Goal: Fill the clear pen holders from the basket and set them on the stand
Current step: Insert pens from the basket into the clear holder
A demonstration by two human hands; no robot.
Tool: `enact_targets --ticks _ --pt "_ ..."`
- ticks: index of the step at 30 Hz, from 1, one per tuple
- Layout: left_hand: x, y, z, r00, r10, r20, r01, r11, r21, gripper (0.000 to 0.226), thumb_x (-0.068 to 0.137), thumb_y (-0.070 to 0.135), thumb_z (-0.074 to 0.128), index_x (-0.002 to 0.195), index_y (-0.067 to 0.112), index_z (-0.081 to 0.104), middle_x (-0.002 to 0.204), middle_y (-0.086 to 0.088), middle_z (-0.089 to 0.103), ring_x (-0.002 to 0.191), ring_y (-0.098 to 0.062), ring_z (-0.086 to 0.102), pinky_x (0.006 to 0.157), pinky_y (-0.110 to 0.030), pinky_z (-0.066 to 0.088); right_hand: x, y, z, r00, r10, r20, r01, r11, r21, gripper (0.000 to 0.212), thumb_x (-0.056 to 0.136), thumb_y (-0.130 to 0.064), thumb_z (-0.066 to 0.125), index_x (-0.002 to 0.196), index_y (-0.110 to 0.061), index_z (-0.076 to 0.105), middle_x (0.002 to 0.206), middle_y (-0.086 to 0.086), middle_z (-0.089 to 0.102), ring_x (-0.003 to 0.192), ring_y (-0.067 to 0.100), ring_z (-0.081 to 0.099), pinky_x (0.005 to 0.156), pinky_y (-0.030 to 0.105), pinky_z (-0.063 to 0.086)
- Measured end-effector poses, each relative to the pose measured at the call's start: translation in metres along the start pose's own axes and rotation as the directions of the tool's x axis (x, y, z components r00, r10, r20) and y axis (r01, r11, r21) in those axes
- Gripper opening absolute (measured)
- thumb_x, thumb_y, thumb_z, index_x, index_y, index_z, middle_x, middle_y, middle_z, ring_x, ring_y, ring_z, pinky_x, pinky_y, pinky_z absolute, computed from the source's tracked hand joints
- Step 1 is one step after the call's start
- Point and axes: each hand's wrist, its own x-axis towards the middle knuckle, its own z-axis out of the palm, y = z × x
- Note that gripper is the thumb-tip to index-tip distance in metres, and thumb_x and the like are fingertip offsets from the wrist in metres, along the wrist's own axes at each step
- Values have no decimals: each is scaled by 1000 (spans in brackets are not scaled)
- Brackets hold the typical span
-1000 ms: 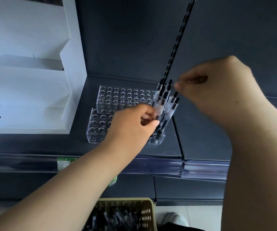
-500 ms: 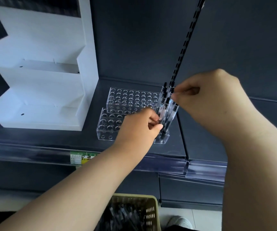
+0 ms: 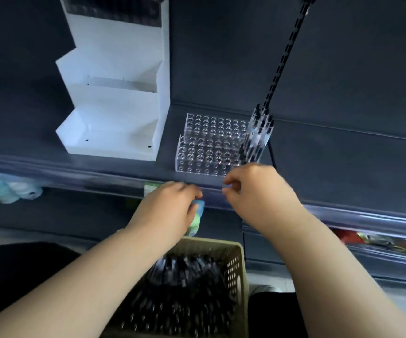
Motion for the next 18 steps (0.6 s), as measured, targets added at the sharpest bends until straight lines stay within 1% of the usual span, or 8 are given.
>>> enact_targets --ticks 3,5,7,9,12,13,16,18 --pt "-38 -15 3 995 20 94 -30 994 106 28 93 28 49 118 24 58 113 4 60 111 -19 51 88 -35 46 -21 -10 24 991 22 132 -21 1000 -11 20 87 -25 56 104 -21 66 103 3 64 96 24 57 79 33 50" --pt "-61 -24 8 988 -16 150 -4 992 129 27 93 30 46 116 24 57 110 4 60 109 -19 51 86 -37 48 -37 -16 41 976 53 211 -55 998 3 20 86 -25 56 103 -22 66 104 3 65 97 23 58 81 33 50" --pt "-82 -30 16 970 -84 229 60 992 111 23 93 31 46 111 23 58 109 3 60 106 -20 54 81 -36 48 -54 -20 59 954 91 285 -100 995 19 20 85 -25 56 102 -23 66 102 2 66 94 24 60 82 34 51" --pt "-95 -34 25 936 -139 323 107 987 116 20 93 30 46 107 22 58 109 1 59 103 -23 56 76 -33 48 -69 -23 79 922 138 361 -145 989 -7 21 84 -26 55 101 -22 67 99 3 66 91 25 61 80 35 53" --pt "-103 -40 39 904 -165 395 105 980 169 17 91 19 46 104 19 58 109 -3 58 100 -28 58 72 -31 44 -85 -23 105 851 186 491 -164 983 -87 21 87 -27 55 105 -20 66 101 4 65 91 23 61 78 32 53" --pt "-105 -43 43 890 -188 415 115 974 195 19 91 15 45 105 19 57 111 -4 58 101 -29 58 74 -32 44 -88 -23 112 833 197 516 -179 980 -85 21 87 -26 56 105 -21 66 103 3 65 92 22 61 79 30 53" --pt "-108 -54 54 829 -273 488 139 946 293 33 90 4 42 118 17 56 120 -8 55 108 -31 55 86 -37 47 -95 -20 128 806 232 545 -205 973 -110 25 89 -25 55 111 -17 63 110 4 64 99 21 61 83 28 51" --pt "-106 -58 61 800 -328 502 170 927 335 34 89 2 44 116 15 58 121 -9 55 110 -30 54 87 -37 47 -96 -19 137 800 267 537 -240 963 -121 25 90 -24 53 113 -17 62 111 3 64 99 21 62 80 26 51"
